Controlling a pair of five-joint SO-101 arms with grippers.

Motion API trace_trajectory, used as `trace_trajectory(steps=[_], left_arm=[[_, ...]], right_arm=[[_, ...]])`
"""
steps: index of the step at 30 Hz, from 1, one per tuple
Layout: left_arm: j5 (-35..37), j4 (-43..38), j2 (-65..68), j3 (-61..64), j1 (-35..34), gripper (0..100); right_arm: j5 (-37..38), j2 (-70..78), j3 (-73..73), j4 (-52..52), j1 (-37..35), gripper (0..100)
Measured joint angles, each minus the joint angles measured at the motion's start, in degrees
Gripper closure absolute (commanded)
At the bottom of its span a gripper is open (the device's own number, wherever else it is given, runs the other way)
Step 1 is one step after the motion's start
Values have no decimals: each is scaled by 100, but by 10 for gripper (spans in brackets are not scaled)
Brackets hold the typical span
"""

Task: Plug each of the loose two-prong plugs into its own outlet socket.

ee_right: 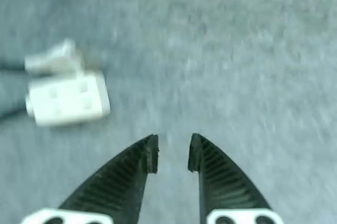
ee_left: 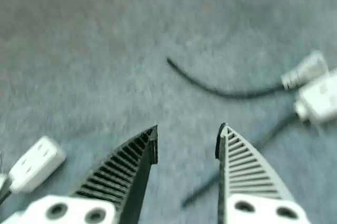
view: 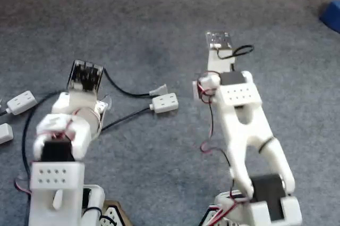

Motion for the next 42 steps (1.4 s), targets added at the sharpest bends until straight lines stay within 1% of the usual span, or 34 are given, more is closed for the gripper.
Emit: trace_trajectory(steps=[2,5,8,10,13,16,19,25,29,31,33,36,42], left_arm=[[-185,730,703,-870,44,804],[-492,1424,2013,-2022,176,804],[-633,1890,3578,-2919,264,804],[-651,2180,4563,-3349,264,804],[-677,2330,5354,-3604,264,804],[-712,2251,5380,-3640,273,804],[-703,1987,5380,-3455,273,804],[-976,1108,5380,-2576,281,804],[-1029,791,5380,-2198,281,804],[-1037,712,5380,-2145,281,804],[-1178,712,5380,-2136,281,804],[-1363,695,5380,-2127,149,804],[-1363,695,5380,-2163,-299,804]], right_arm=[[229,-308,334,141,-9,889],[677,-571,932,26,-9,887],[1011,-598,1354,-466,-114,886],[1354,-580,1327,-800,-273,885],[1653,-185,888,-976,-536,882],[1732,598,-26,-993,-624,822],[1837,1662,-1257,-818,-695,772],[2901,3807,-3763,220,-1011,759],[3701,4589,-5055,853,-1134,759],[3982,4844,-5486,967,-1204,759],[4088,5099,-5837,985,-1266,759],[4123,5442,-6268,993,-1327,759],[4123,5820,-6576,1090,-1653,759]])
